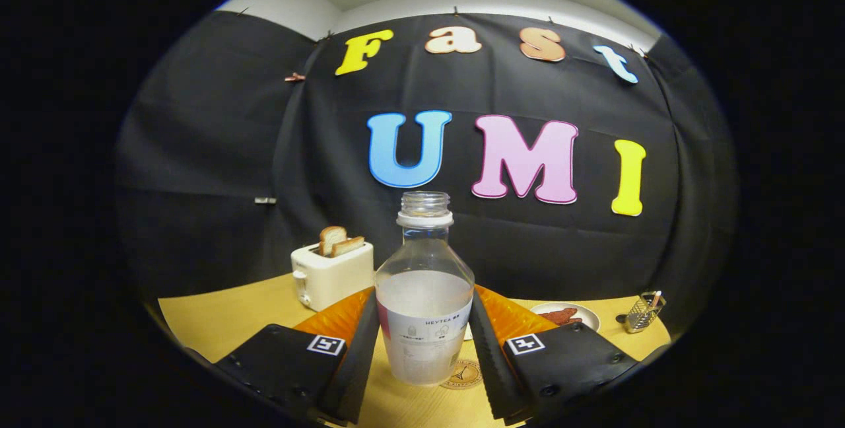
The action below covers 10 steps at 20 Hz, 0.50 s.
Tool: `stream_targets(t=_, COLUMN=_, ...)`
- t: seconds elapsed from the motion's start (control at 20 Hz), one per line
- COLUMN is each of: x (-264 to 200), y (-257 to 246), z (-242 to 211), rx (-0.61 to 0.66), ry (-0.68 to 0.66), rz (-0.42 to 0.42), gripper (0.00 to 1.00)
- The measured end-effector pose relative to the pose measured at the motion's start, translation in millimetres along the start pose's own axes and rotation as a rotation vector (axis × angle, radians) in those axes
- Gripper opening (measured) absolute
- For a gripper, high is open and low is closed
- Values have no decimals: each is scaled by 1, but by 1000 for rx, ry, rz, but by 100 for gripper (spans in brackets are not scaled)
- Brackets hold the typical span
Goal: Take the bottle from table, then pour the juice into the cup, finally place the bottle on the coaster
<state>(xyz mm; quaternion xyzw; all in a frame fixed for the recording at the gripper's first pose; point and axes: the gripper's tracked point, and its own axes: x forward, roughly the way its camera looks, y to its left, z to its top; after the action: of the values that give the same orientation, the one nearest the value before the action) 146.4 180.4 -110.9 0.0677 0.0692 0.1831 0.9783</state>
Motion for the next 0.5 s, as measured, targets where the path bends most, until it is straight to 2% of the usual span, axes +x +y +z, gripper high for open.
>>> stream_targets(t=0.2, x=27, y=-32, z=-27, rx=12, ry=4, rz=-50, gripper=73)
stream_targets(t=0.5, x=52, y=-52, z=-101, rx=4, ry=64, rz=-76, gripper=74)
